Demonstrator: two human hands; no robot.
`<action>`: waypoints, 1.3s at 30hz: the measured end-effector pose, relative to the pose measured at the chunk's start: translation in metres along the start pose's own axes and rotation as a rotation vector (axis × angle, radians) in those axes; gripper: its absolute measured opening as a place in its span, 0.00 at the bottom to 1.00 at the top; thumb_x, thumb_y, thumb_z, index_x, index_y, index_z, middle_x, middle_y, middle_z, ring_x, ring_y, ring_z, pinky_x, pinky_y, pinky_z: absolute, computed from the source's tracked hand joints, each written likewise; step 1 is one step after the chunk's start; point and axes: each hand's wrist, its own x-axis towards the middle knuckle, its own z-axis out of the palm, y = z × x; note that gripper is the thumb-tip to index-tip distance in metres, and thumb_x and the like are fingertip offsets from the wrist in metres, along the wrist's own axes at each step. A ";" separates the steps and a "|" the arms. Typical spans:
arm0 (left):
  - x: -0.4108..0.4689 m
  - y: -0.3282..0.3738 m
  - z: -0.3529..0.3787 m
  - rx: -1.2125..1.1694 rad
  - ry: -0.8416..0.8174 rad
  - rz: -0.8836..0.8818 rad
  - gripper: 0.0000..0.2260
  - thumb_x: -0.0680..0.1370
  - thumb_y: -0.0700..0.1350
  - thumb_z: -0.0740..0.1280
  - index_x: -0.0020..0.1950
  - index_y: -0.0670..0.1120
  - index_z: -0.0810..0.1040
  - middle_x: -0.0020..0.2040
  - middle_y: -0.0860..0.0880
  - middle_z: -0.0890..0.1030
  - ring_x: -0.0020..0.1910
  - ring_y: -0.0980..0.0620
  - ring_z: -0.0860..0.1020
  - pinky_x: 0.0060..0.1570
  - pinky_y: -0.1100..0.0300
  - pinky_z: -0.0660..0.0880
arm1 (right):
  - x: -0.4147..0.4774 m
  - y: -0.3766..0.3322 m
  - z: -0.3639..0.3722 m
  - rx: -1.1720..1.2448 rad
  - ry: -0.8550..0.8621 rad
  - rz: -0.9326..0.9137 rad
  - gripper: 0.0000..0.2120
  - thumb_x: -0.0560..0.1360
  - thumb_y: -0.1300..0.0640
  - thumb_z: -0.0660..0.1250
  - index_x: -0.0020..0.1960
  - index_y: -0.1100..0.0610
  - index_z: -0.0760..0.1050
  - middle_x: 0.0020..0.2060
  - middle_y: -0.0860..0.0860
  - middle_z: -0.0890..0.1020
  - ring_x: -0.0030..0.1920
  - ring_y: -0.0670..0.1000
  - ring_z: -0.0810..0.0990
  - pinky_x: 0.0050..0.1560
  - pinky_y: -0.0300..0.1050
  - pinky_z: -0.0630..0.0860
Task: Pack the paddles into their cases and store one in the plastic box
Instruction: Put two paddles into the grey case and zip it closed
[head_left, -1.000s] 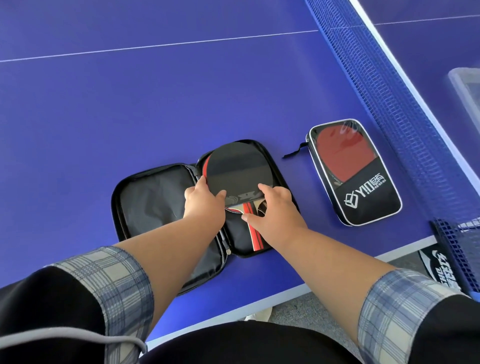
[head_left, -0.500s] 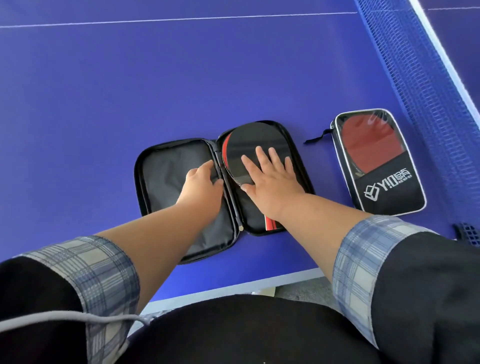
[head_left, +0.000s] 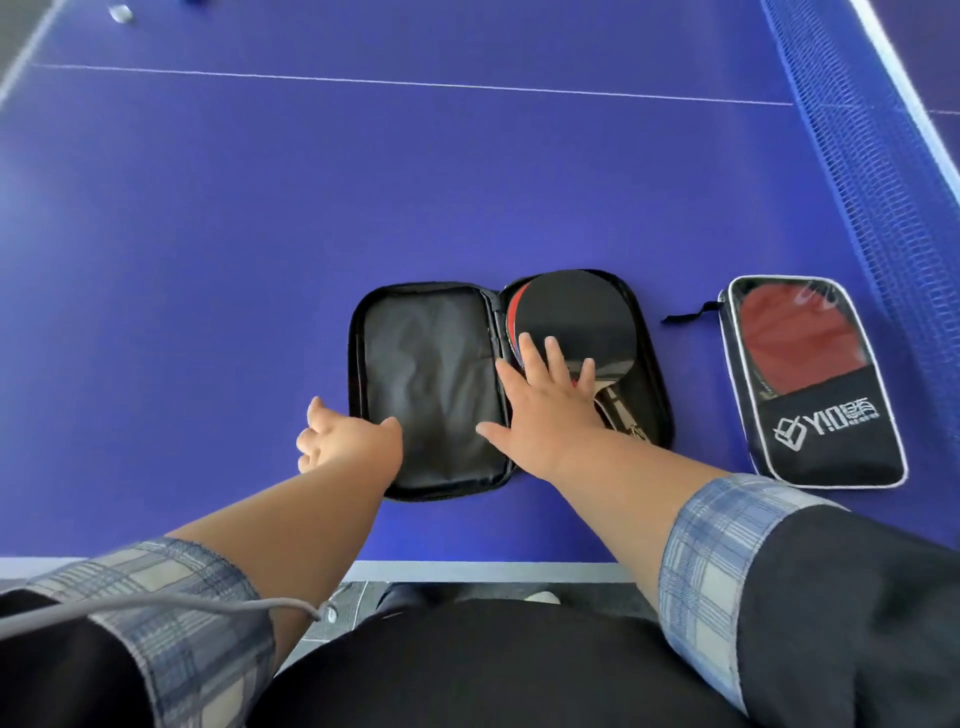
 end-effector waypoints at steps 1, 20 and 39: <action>0.001 -0.003 -0.002 -0.056 -0.030 -0.029 0.34 0.74 0.51 0.67 0.78 0.52 0.57 0.69 0.44 0.68 0.60 0.39 0.71 0.52 0.43 0.76 | 0.001 -0.001 0.000 -0.006 -0.023 0.010 0.41 0.74 0.28 0.53 0.80 0.45 0.49 0.81 0.52 0.42 0.79 0.59 0.38 0.72 0.73 0.42; -0.121 0.054 -0.014 -0.270 -0.577 0.629 0.20 0.72 0.69 0.58 0.58 0.62 0.76 0.48 0.63 0.84 0.53 0.58 0.80 0.51 0.56 0.72 | -0.101 -0.004 -0.052 1.173 0.293 0.284 0.10 0.80 0.51 0.61 0.59 0.48 0.76 0.44 0.46 0.82 0.42 0.49 0.81 0.41 0.36 0.77; -0.077 0.132 0.078 1.001 -0.213 1.395 0.23 0.84 0.50 0.51 0.79 0.60 0.51 0.81 0.51 0.48 0.79 0.47 0.46 0.73 0.45 0.55 | -0.097 0.095 0.004 1.328 0.334 1.023 0.06 0.79 0.50 0.64 0.46 0.50 0.71 0.47 0.53 0.72 0.34 0.51 0.69 0.28 0.42 0.64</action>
